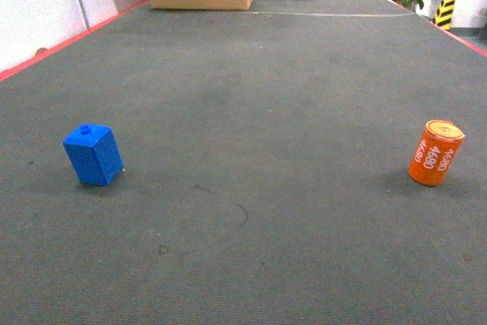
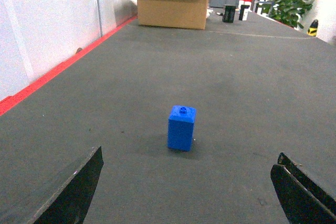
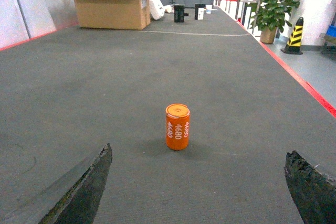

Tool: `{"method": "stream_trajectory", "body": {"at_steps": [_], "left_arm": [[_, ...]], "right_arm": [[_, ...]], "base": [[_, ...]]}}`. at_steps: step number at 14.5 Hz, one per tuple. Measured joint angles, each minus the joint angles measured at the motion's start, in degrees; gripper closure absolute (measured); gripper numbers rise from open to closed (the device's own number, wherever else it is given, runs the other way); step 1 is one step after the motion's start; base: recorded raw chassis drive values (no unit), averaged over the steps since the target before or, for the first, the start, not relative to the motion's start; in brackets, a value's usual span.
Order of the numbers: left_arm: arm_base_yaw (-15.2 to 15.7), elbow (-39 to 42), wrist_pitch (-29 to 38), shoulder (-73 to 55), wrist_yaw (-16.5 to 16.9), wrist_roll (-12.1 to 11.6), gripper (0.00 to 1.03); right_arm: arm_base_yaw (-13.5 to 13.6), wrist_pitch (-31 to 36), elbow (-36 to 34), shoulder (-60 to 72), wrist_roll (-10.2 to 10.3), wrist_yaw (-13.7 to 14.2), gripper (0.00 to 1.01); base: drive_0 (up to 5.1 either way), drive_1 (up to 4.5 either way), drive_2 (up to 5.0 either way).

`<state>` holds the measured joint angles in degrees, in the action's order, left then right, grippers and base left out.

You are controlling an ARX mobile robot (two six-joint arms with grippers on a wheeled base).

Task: Sort blue parts and orange caps into right shelf containers

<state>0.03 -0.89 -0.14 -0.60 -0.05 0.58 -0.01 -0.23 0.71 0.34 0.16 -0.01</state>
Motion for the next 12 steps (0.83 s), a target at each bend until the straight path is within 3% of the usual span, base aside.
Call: {"method": "stream_trajectory", "body": {"at_steps": [12], "left_arm": [[0.0,0.0,-0.1,0.0,0.0,0.0,0.05]], "right_arm": [[0.0,0.0,0.0,0.0,0.0,0.0,0.03]], "base": [[0.0,0.0,0.0]]}}
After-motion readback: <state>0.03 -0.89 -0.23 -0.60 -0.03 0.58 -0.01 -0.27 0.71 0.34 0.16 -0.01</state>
